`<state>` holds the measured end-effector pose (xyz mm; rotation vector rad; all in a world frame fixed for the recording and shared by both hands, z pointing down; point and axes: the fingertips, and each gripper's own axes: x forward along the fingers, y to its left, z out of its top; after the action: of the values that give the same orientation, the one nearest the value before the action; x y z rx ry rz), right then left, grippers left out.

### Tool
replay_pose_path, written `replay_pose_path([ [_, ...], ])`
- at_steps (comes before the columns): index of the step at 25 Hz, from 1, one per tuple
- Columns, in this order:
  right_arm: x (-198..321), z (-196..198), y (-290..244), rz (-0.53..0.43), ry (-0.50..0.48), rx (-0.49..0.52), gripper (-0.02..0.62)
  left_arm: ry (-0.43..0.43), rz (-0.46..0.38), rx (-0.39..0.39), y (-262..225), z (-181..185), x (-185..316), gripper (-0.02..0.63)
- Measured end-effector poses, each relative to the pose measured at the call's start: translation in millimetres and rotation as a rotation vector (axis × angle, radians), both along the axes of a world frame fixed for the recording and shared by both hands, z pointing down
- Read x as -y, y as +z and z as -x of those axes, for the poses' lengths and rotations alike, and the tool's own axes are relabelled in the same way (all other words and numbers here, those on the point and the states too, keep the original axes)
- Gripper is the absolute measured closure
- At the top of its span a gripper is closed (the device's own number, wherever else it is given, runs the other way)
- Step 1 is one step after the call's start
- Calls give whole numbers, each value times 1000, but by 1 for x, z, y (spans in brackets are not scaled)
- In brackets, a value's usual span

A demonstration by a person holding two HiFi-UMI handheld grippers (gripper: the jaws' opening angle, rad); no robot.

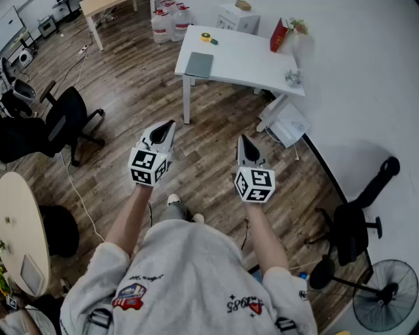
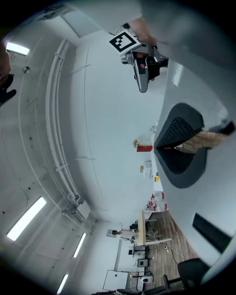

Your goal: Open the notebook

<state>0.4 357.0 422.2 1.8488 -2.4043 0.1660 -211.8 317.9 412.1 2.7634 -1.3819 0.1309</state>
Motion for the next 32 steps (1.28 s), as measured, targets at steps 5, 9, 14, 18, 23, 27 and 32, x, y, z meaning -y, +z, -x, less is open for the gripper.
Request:
replay_pose_path([
  [5,-10,3,-5,-18,11,10,595,1,-4,0,-2,7,-11,600],
  [9,-10,6,-4,-16,6,18,595,32,-4,1,-4,4,-10,600],
  [14,-12,3,6,4,0,29,595,18,8,-7,2,1,-7,493],
  [18,-11,-2,12,16,2,43,595,6,15,-31,5,-3,-4,345],
  [23,-18,-13,17,23,6,51,595,-3,21,-32,12,-10,-11,296],
  [27,-23,-21,22,30,2,63,595,-11,16,-13,14,-16,-17,296],
  [32,-13,-29,31,43,6,76,595,-13,40,10,25,-19,-9,298],
])
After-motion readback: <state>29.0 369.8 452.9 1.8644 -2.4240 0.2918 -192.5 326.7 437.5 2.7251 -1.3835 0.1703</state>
